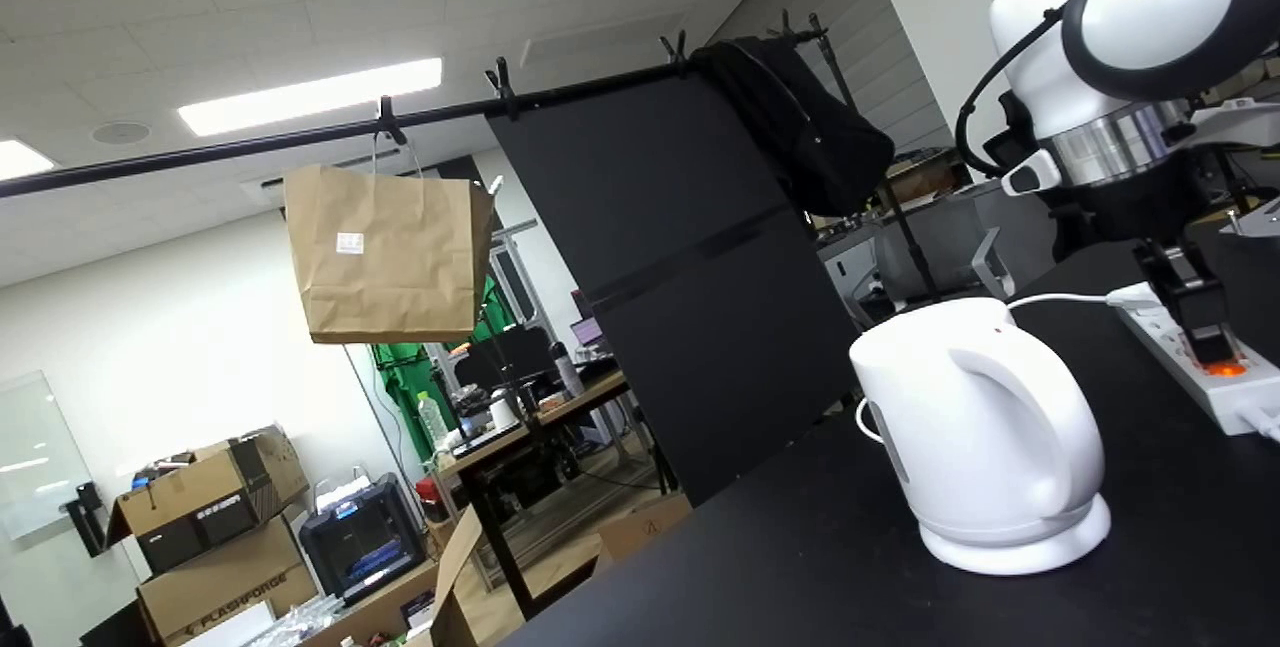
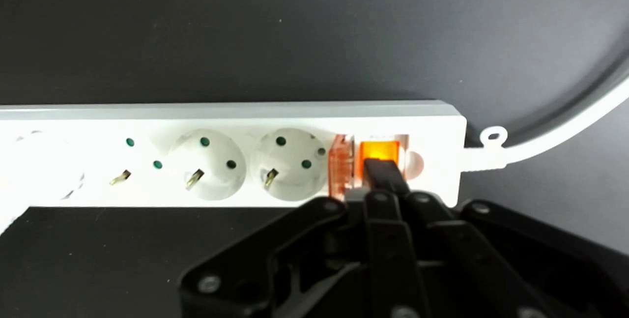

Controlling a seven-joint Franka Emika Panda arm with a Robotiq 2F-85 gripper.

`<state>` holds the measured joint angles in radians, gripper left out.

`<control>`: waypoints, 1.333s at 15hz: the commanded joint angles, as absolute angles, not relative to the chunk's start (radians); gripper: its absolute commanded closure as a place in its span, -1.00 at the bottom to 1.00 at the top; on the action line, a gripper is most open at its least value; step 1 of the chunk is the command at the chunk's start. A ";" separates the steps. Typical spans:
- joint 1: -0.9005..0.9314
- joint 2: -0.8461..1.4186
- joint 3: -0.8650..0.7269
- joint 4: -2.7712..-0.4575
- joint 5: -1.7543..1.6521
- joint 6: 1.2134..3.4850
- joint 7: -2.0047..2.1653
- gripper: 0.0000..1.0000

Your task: Turn off the last switch on the extension cord

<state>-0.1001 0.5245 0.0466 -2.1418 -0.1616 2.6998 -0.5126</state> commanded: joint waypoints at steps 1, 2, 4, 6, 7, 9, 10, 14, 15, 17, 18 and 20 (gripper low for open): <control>-0.096 0.541 0.048 -2.116 -0.184 2.700 -0.490 1.00; -0.094 0.542 0.048 -2.115 -0.185 2.699 -0.489 1.00; -0.092 0.547 0.047 -2.111 -0.189 2.695 -0.489 1.00; -0.090 0.553 0.046 -2.105 -0.196 2.688 -0.486 1.00; -0.090 0.555 0.046 -2.102 -0.197 2.683 -0.486 1.00; -0.086 0.558 0.042 -2.096 -0.198 2.666 -0.478 1.00; -0.085 0.560 0.041 -2.095 -0.199 2.666 -0.478 1.00; -0.083 0.567 0.038 -2.090 -0.201 2.662 -0.475 1.00; -0.081 0.569 0.036 -2.086 -0.203 2.656 -0.474 1.00; -0.075 0.577 0.029 -2.071 -0.211 2.636 -0.471 1.00; -0.069 0.584 0.025 -2.062 -0.218 2.625 -0.468 1.00; -0.060 0.595 0.019 -2.048 -0.234 2.606 -0.463 1.00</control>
